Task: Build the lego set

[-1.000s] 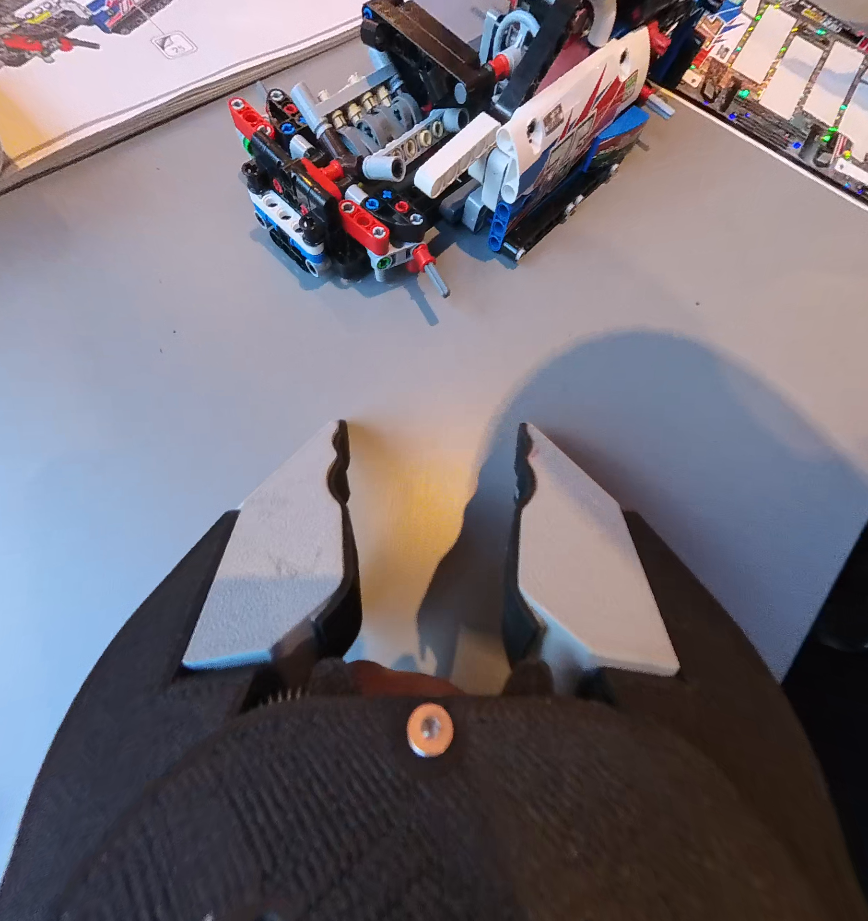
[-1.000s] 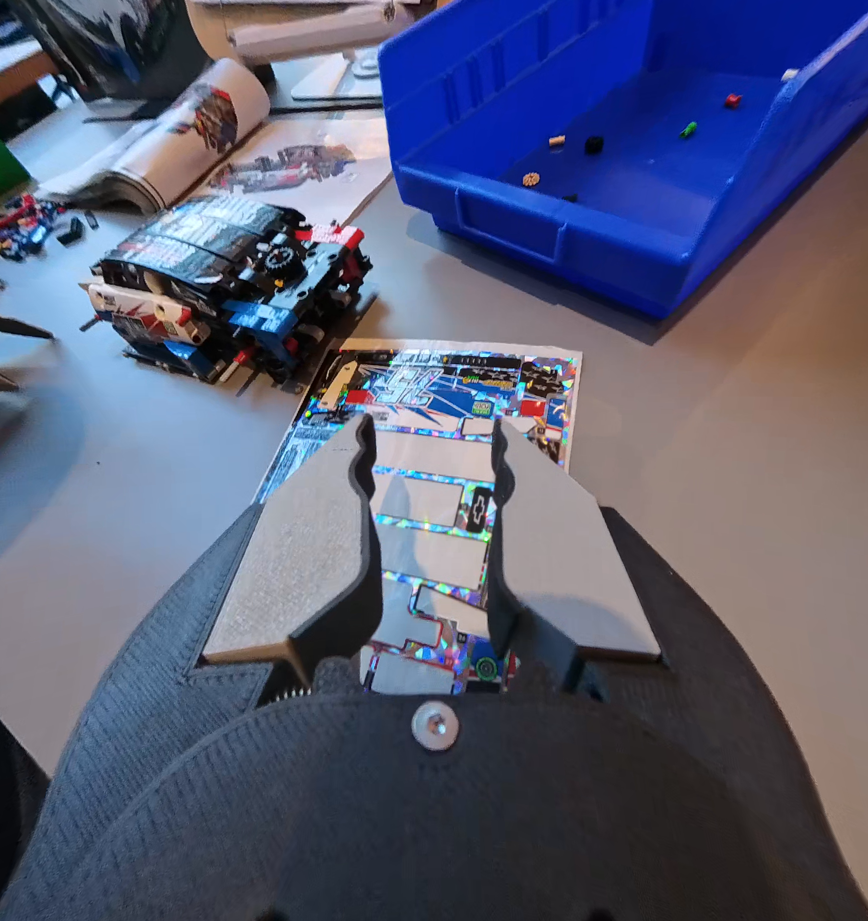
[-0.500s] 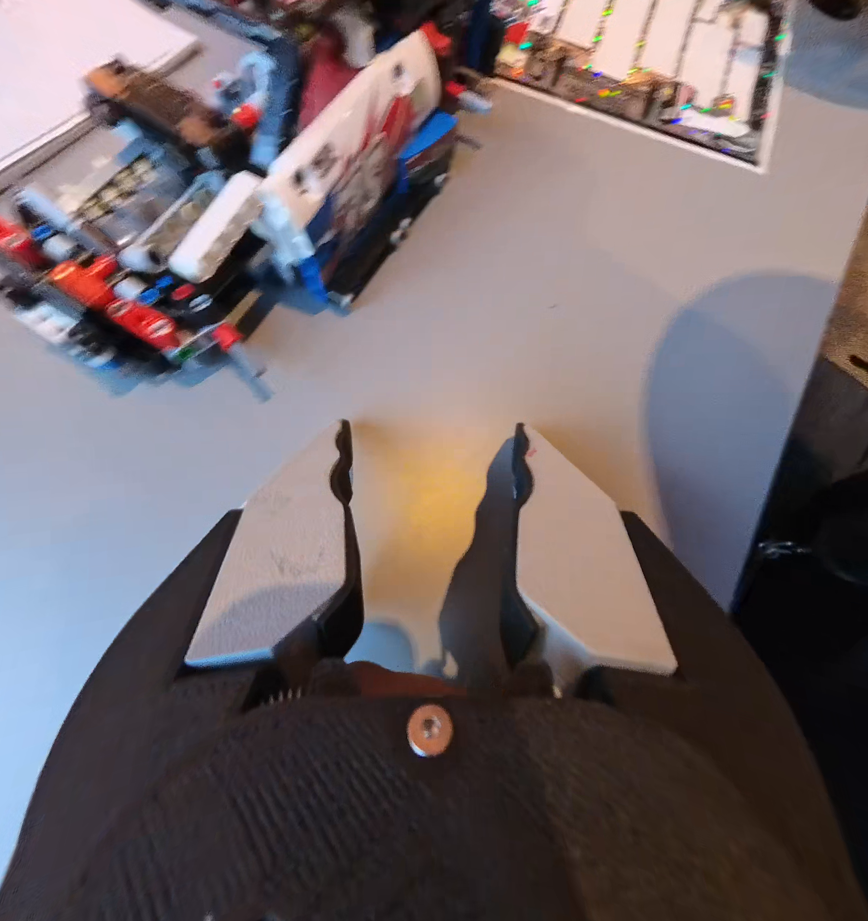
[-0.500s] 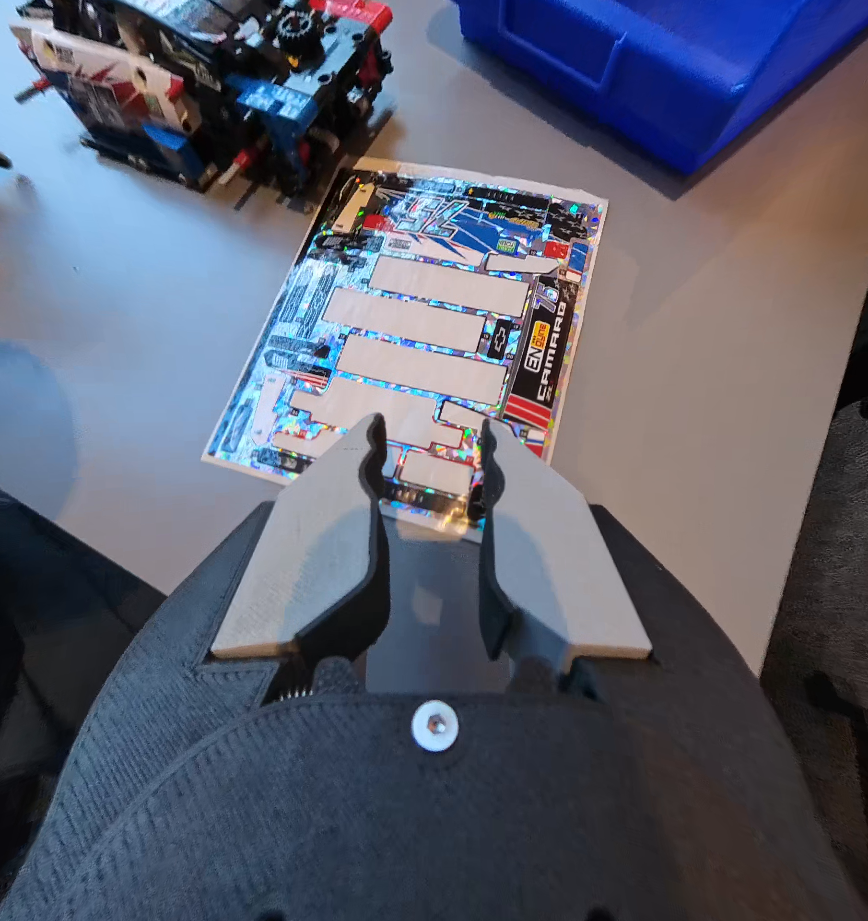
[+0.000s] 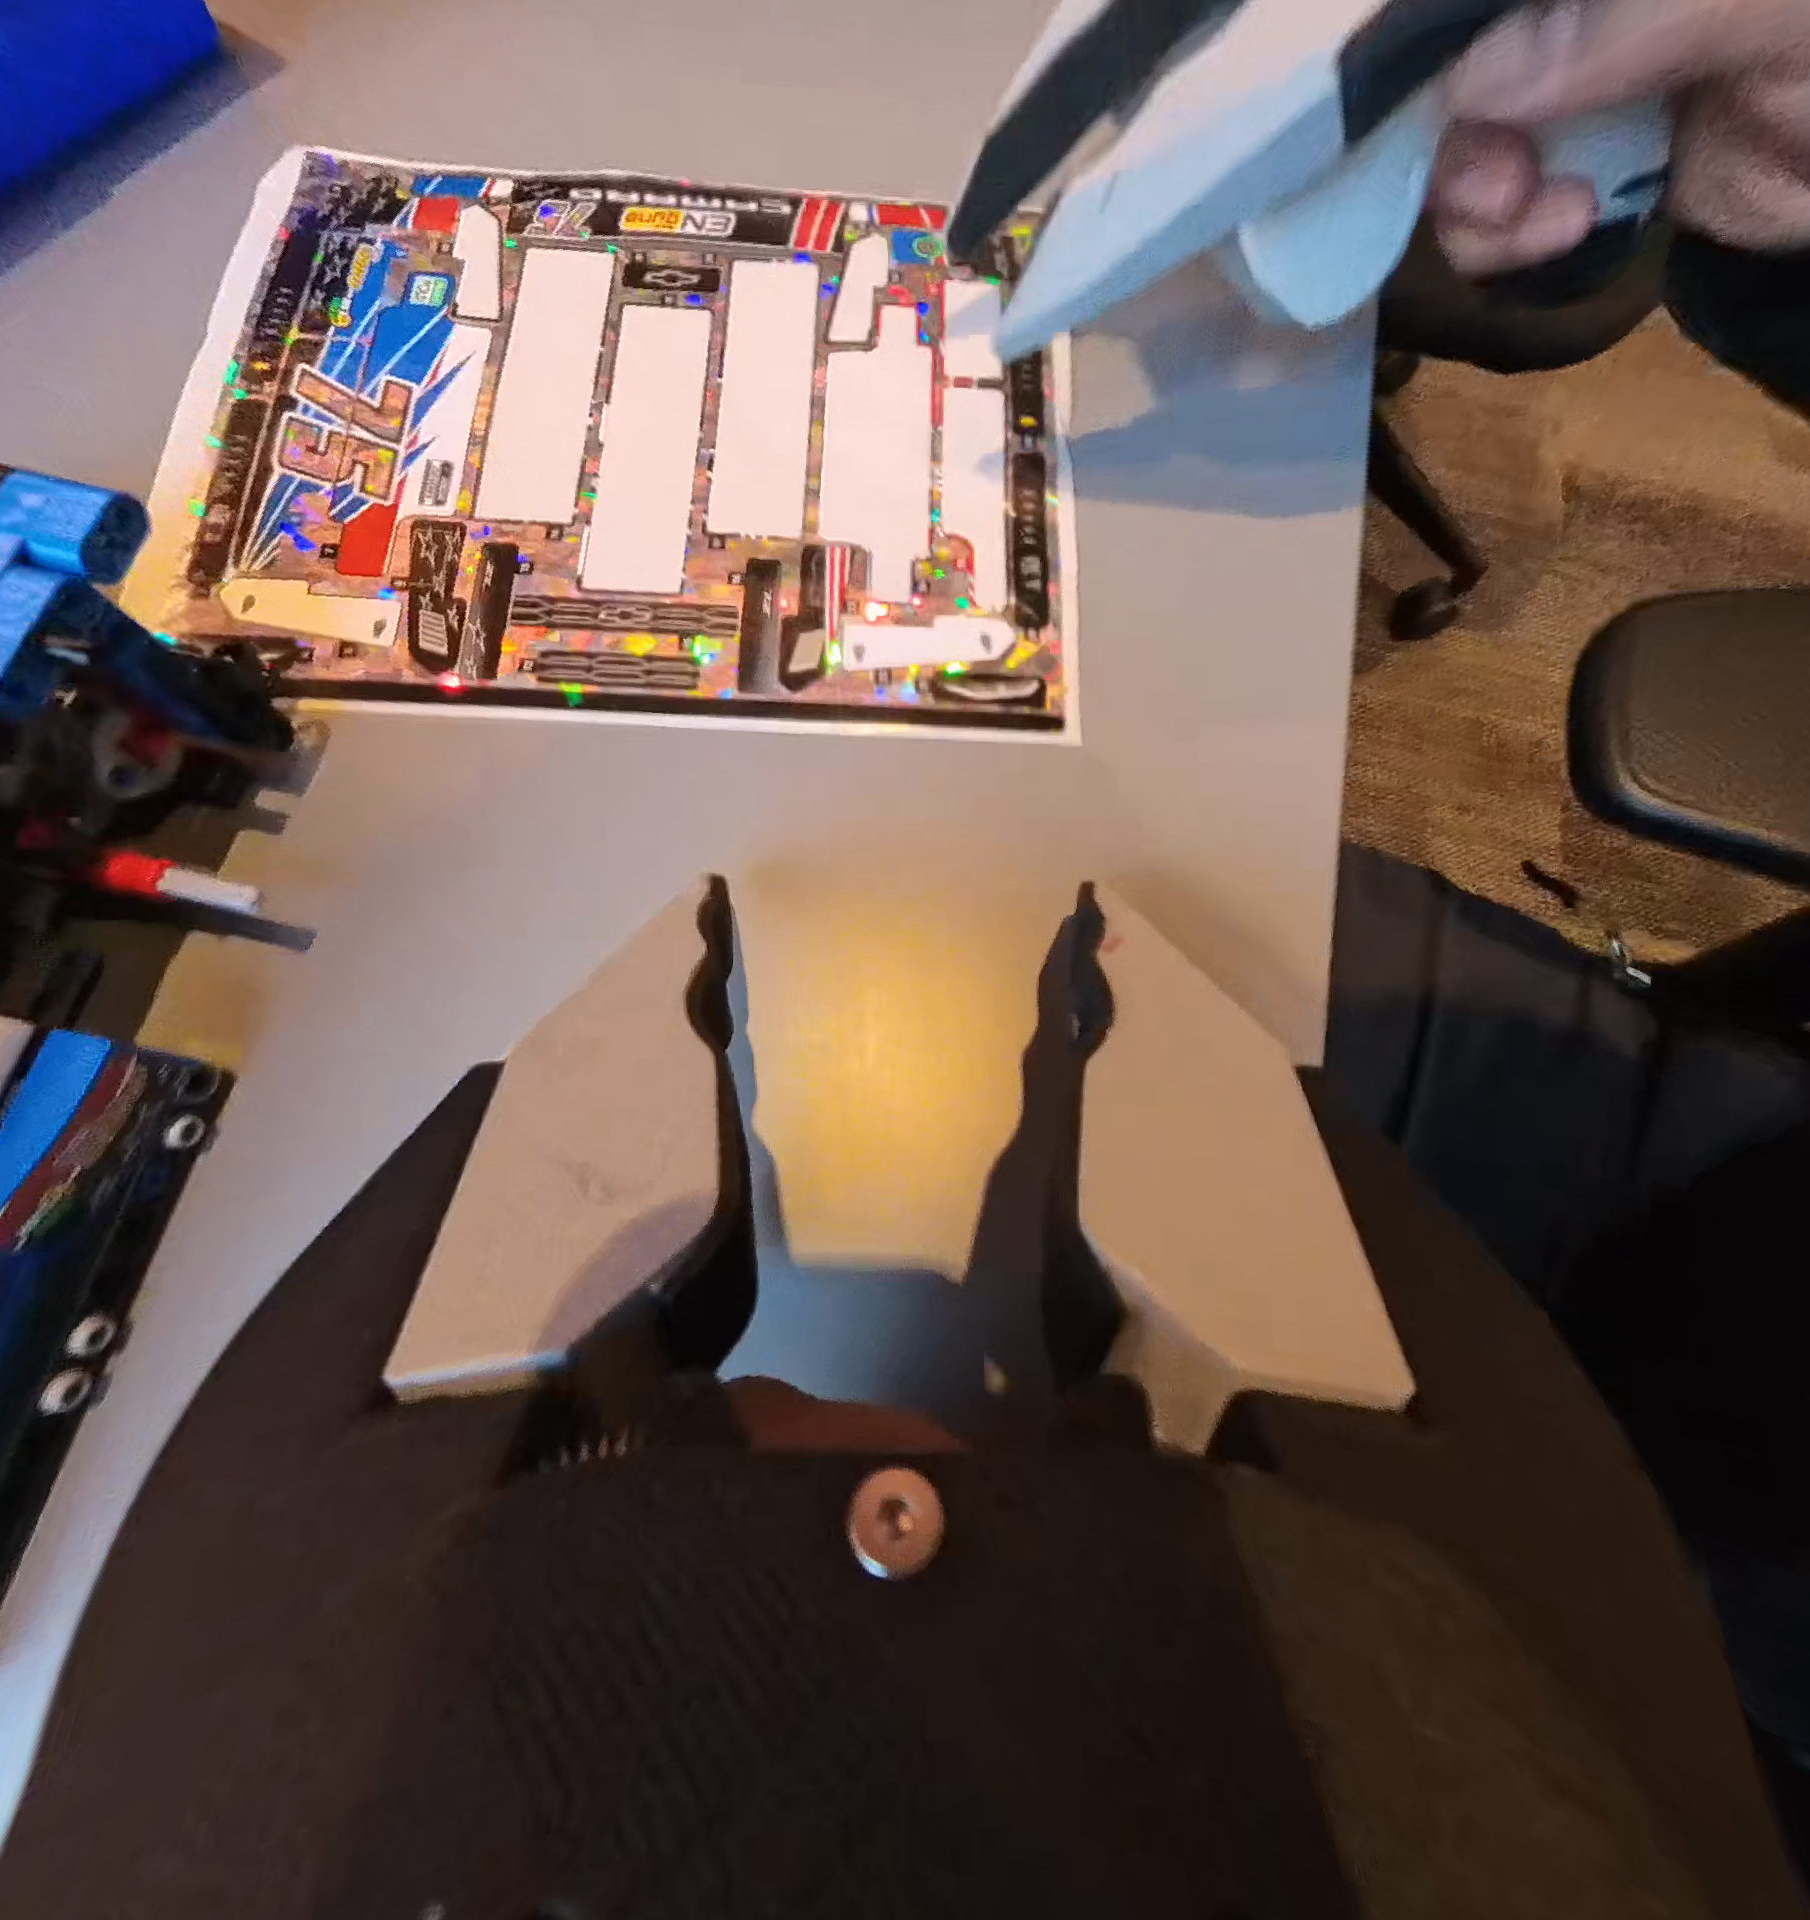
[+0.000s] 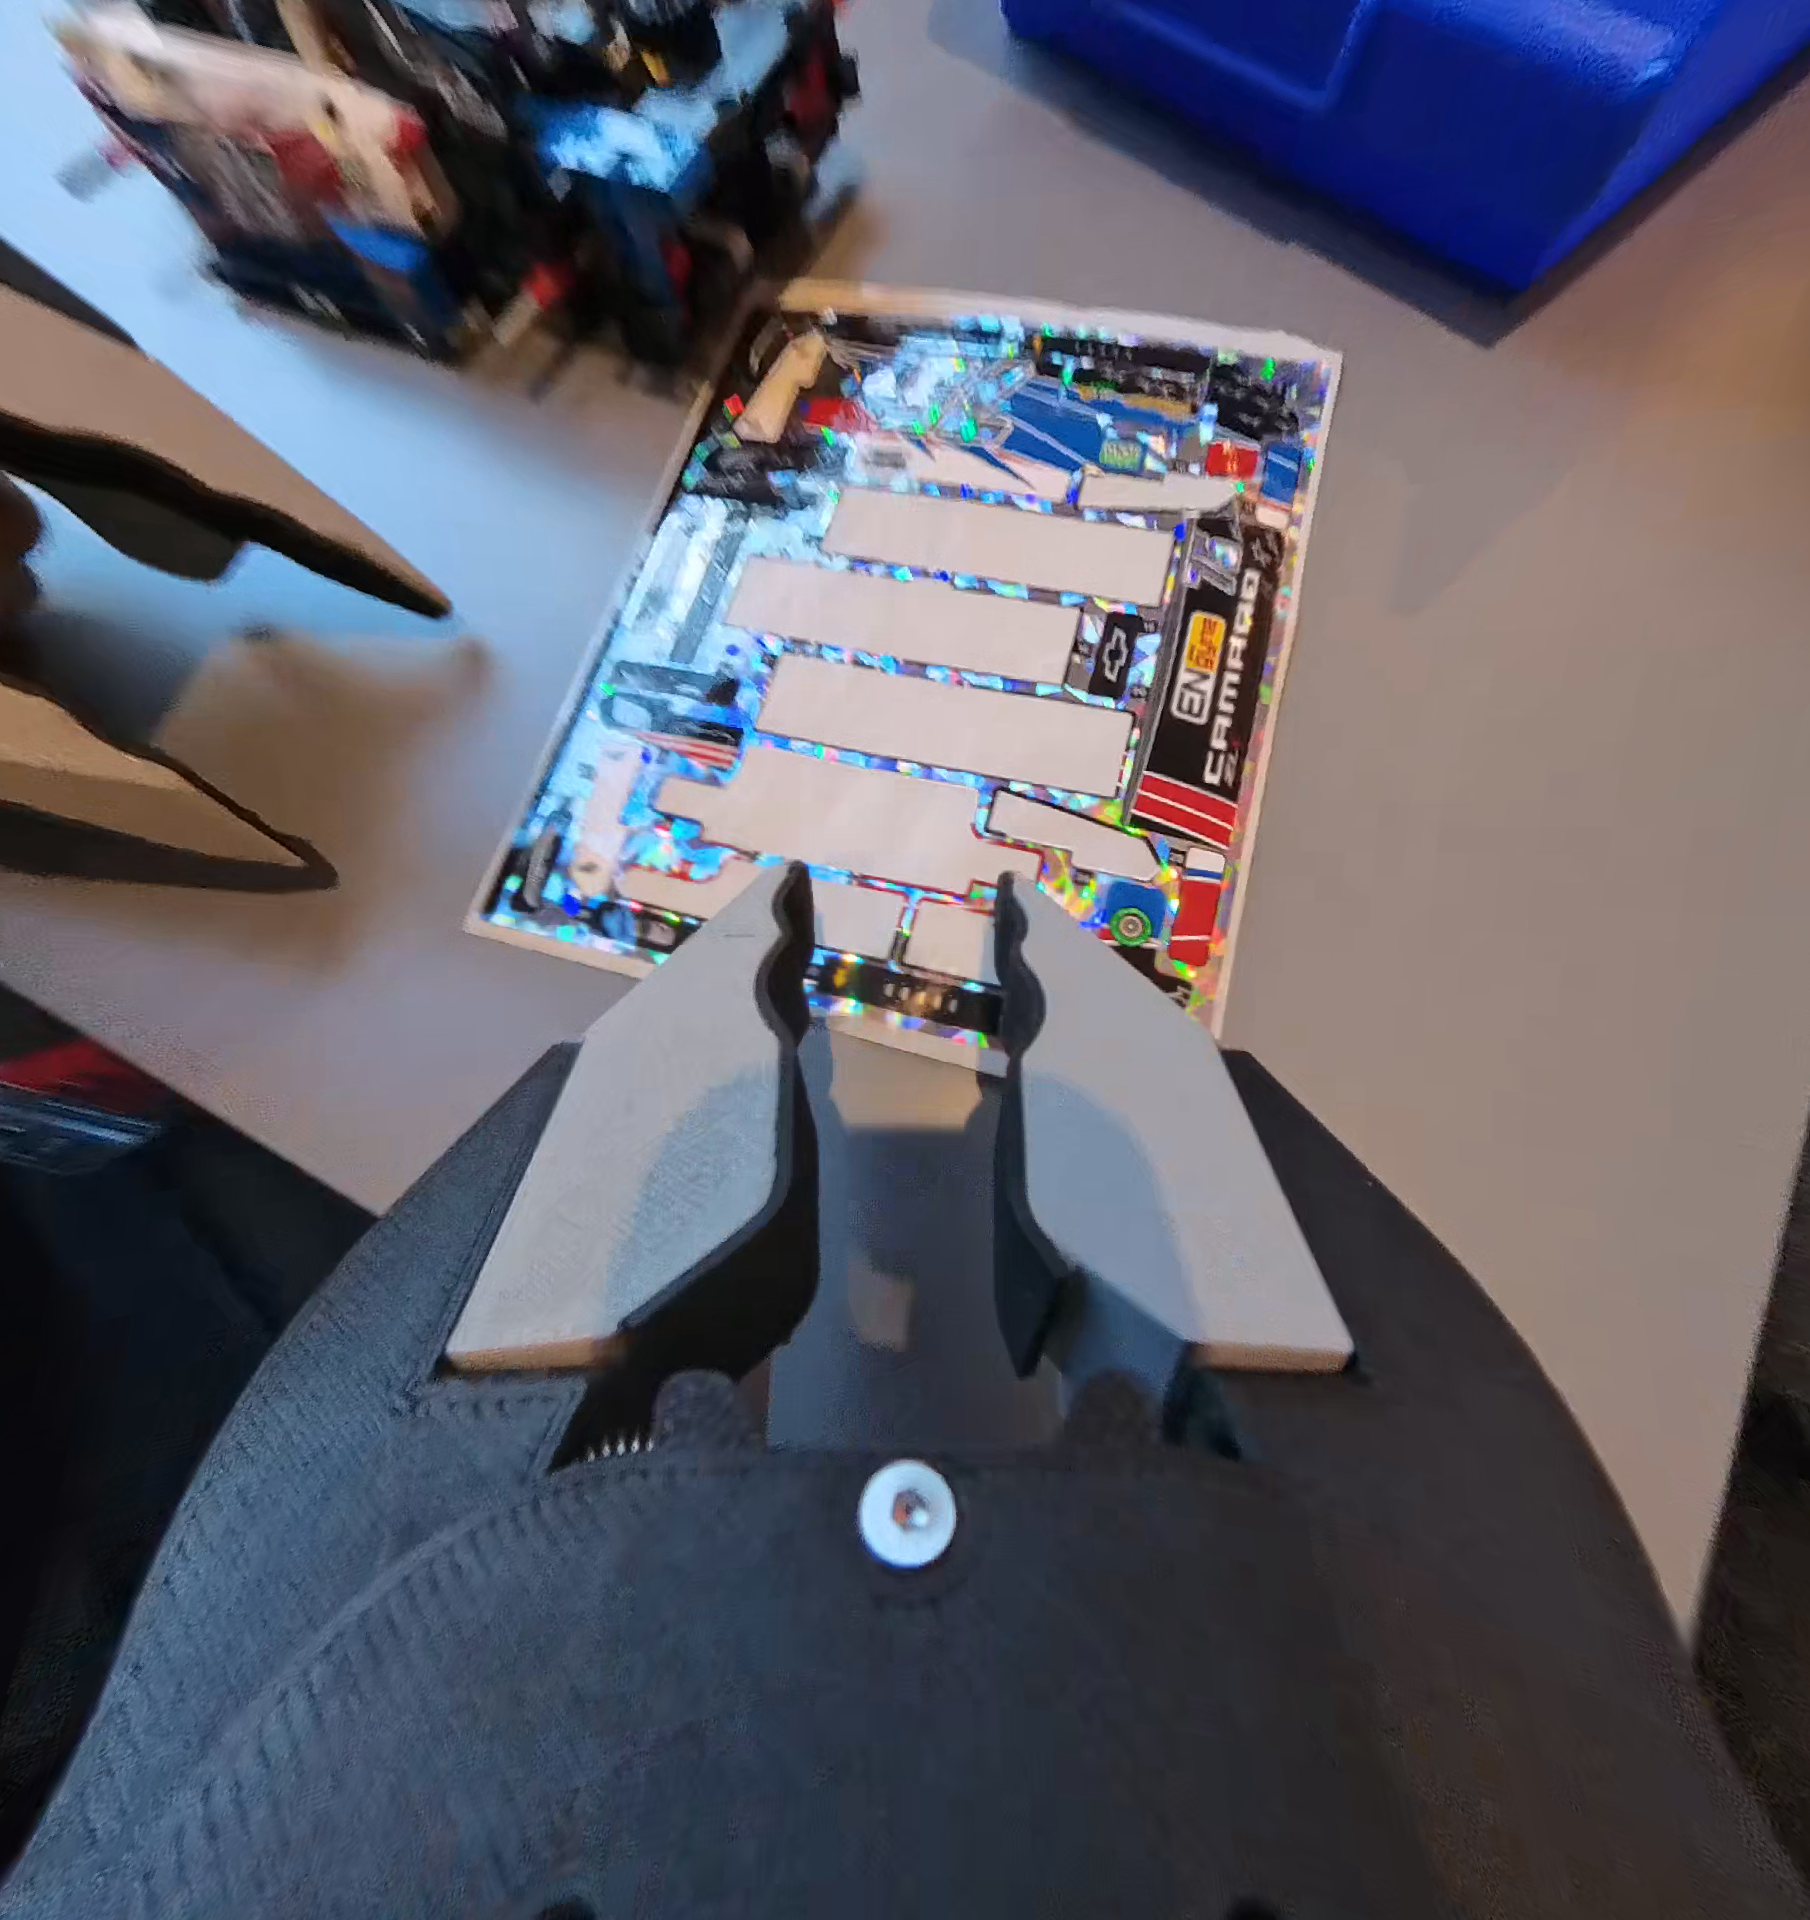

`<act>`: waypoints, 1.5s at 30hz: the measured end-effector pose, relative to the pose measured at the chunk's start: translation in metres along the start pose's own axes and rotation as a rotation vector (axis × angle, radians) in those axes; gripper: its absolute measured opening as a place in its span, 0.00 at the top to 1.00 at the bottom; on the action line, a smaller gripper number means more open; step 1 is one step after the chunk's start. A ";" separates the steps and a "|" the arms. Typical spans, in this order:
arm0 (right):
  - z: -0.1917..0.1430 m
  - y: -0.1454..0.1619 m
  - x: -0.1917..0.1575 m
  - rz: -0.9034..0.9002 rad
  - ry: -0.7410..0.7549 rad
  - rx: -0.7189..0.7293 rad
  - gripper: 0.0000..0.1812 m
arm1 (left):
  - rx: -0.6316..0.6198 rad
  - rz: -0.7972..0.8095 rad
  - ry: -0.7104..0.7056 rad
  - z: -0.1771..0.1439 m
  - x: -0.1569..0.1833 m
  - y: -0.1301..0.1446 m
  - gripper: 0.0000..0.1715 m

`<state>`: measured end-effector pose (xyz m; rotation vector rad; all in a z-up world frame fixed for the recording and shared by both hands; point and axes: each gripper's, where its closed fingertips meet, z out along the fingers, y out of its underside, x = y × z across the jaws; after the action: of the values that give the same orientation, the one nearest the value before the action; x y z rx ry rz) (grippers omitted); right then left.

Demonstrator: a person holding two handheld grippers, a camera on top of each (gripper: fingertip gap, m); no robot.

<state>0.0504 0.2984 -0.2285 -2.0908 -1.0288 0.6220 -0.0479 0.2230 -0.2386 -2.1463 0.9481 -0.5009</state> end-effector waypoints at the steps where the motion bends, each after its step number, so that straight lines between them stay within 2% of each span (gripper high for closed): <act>1: 0.003 0.004 0.003 -0.020 0.018 -0.036 0.82 | -0.009 -0.012 0.002 0.004 -0.001 -0.002 0.63; 3: 0.006 0.014 0.004 -0.040 0.016 -0.099 0.82 | -0.017 -0.006 0.002 0.010 -0.004 -0.005 0.62; 6: 0.002 0.020 -0.004 -0.019 -0.046 -0.111 0.86 | -0.038 0.025 0.003 0.018 -0.006 -0.011 0.61; 11: -0.009 0.029 -0.042 0.027 -0.223 -0.113 0.87 | -0.061 0.080 0.023 0.029 0.001 -0.020 0.58; 15: -0.028 0.023 -0.018 0.077 -0.117 -0.056 0.86 | -0.093 0.114 0.047 0.033 0.007 -0.018 0.60; 17: -0.042 0.021 0.000 0.117 -0.053 -0.025 0.85 | -0.096 0.121 0.064 0.032 0.012 -0.016 0.57; 23: -0.064 0.045 0.016 0.143 0.006 -0.071 0.81 | -0.082 0.160 0.110 0.019 0.039 -0.002 0.58; 28: -0.062 0.046 -0.011 0.076 -0.084 -0.044 0.81 | -0.146 0.209 0.146 0.000 0.040 0.014 0.59; 31: -0.050 0.040 -0.035 0.017 -0.164 -0.035 0.80 | -0.135 0.195 0.145 0.000 0.037 0.013 0.63; 33: -0.040 0.045 -0.041 -0.039 -0.160 -0.085 0.79 | -0.126 0.207 0.150 0.003 0.036 0.011 0.65; 35: -0.035 0.053 -0.052 -0.098 -0.175 -0.137 0.84 | -0.130 0.210 0.148 0.005 0.032 0.009 0.66; 36: -0.035 0.056 -0.062 -0.123 -0.206 -0.148 0.89 | -0.136 0.209 0.142 0.005 0.029 0.008 0.65; 38: -0.038 0.060 -0.088 -0.123 -0.307 -0.158 0.88 | -0.167 0.203 0.102 0.005 0.014 0.008 0.54; 40: -0.041 0.064 -0.118 -0.097 -0.441 -0.176 0.87 | -0.181 0.186 0.052 0.002 -0.002 0.008 0.57; 41: -0.039 0.065 -0.119 -0.102 -0.437 -0.178 0.87 | -0.179 0.177 0.046 0.000 -0.007 0.009 0.58; 43: -0.037 0.064 -0.103 -0.123 -0.357 -0.180 0.96 | -0.166 0.134 0.101 -0.002 0.000 0.012 0.63; 45: -0.039 0.060 -0.086 -0.111 -0.307 -0.189 0.87 | -0.168 0.154 0.119 -0.006 0.009 0.016 0.62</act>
<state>0.0566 0.1876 -0.2409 -2.1225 -1.4139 0.8355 -0.0531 0.2064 -0.2463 -2.1882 1.2511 -0.4915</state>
